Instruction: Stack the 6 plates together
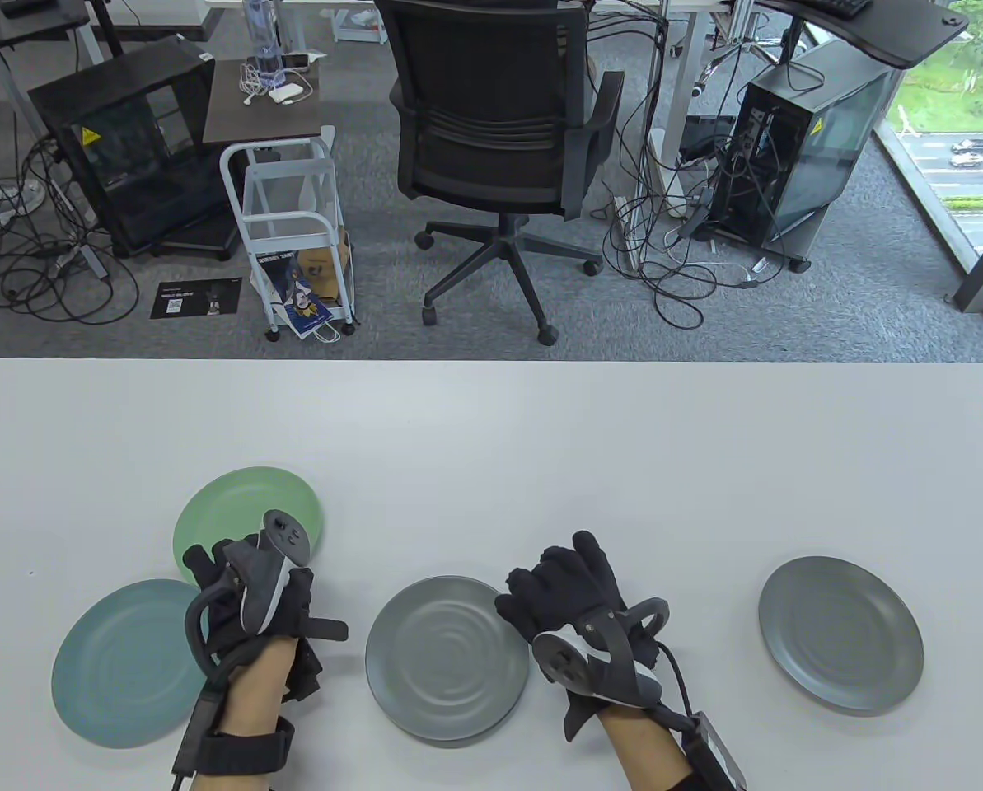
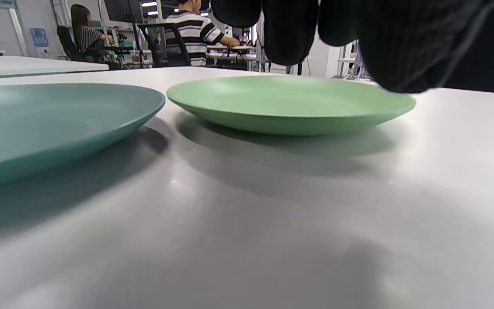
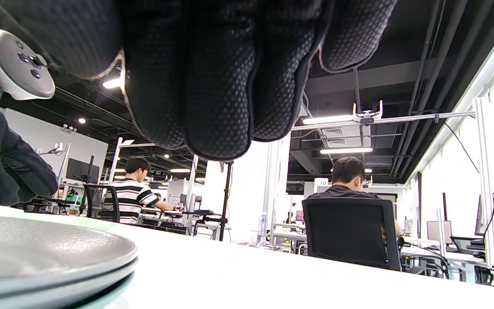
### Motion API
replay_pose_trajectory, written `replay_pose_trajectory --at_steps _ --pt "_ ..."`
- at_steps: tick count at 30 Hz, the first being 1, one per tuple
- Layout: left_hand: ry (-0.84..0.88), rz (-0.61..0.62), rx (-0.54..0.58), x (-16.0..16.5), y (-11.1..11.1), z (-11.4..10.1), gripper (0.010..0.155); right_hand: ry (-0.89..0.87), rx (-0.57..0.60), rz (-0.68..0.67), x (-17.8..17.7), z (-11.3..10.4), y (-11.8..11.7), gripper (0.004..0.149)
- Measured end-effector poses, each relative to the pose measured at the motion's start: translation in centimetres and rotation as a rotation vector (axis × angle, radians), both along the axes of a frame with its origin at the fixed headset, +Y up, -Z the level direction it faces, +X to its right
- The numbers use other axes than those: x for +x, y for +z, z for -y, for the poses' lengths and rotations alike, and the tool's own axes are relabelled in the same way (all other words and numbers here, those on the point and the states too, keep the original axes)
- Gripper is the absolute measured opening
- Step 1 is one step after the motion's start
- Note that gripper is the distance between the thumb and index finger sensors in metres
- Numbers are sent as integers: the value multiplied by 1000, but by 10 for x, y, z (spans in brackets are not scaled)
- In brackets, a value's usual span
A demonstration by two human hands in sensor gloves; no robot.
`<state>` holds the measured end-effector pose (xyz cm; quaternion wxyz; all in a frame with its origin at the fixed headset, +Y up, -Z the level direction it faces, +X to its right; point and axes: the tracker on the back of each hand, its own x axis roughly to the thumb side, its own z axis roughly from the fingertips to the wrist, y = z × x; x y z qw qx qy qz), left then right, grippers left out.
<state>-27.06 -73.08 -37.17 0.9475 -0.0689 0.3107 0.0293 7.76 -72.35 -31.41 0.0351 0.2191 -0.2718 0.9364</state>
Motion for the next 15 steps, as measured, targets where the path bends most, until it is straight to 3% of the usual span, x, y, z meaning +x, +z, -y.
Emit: replay_pose_trajectory --at_steps 7,11,15 --pt "5 -8 -114 -9 -16 13 74 -20 -10 5 2 0 0 48" --pt "47 -6 -170 -12 -21 21 68 -27 -19 6 3 0 -1 47" --pt "-11 -3 -156 -10 -26 24 61 -35 -22 6 4 0 -1 47"
